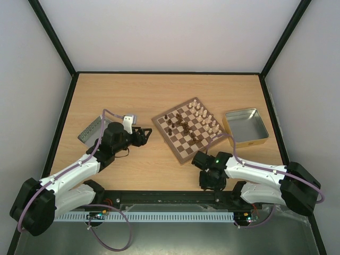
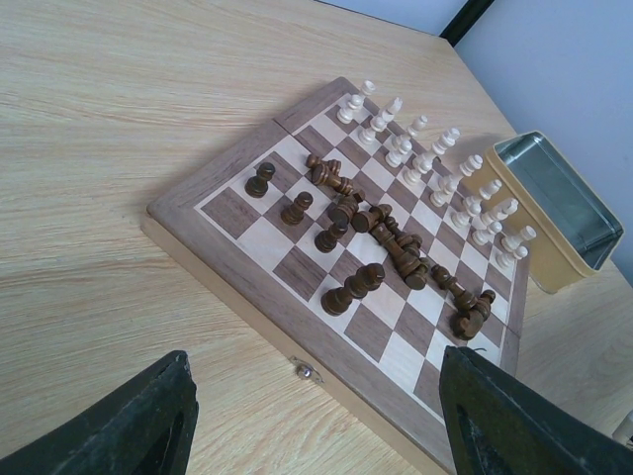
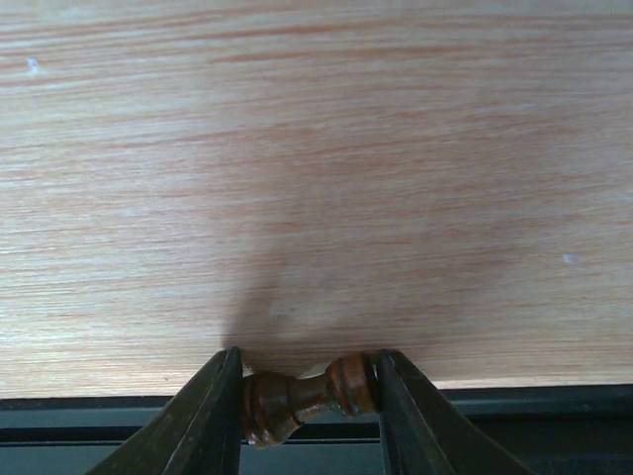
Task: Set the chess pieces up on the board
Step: Pick up the chess piece at the center of the board, then place the chess piece on the chessboard.
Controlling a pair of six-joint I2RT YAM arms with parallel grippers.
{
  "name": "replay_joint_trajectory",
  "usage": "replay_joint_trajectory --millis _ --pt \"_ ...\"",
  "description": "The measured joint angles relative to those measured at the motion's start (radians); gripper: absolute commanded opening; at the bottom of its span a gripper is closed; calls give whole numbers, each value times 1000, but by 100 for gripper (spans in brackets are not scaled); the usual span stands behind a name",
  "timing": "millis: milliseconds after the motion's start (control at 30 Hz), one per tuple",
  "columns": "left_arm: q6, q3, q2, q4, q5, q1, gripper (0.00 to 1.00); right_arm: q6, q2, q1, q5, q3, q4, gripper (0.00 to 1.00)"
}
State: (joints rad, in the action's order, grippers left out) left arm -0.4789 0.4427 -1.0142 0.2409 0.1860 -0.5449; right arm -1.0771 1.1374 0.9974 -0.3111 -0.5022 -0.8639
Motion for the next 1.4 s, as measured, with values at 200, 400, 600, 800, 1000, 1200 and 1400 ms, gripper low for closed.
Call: replay_joint_trajectory --millis 200,400,600,800,1000,1200,1400 --pt "0 -1 4 0 0 0 69 -7 2 0 26 -12 27 34" --pt "-28 -46 14 37 34 -5 69 -3 6 0 85 -64 73 35" --pt "-90 -105 -7 112 68 -77 69 60 86 -3 167 -189 146 36" --pt "-155 -130 -68 206 63 -154 68 136 151 -37 266 -295 251 36" --pt "-196 -131 -80 226 14 -171 68 192 251 -48 375 -310 293 39" --pt "-207 -131 -70 224 -30 -171 68 238 324 -56 423 -326 328 39" --pt "-206 -131 -69 217 -42 -171 69 247 346 -69 427 -326 373 40"
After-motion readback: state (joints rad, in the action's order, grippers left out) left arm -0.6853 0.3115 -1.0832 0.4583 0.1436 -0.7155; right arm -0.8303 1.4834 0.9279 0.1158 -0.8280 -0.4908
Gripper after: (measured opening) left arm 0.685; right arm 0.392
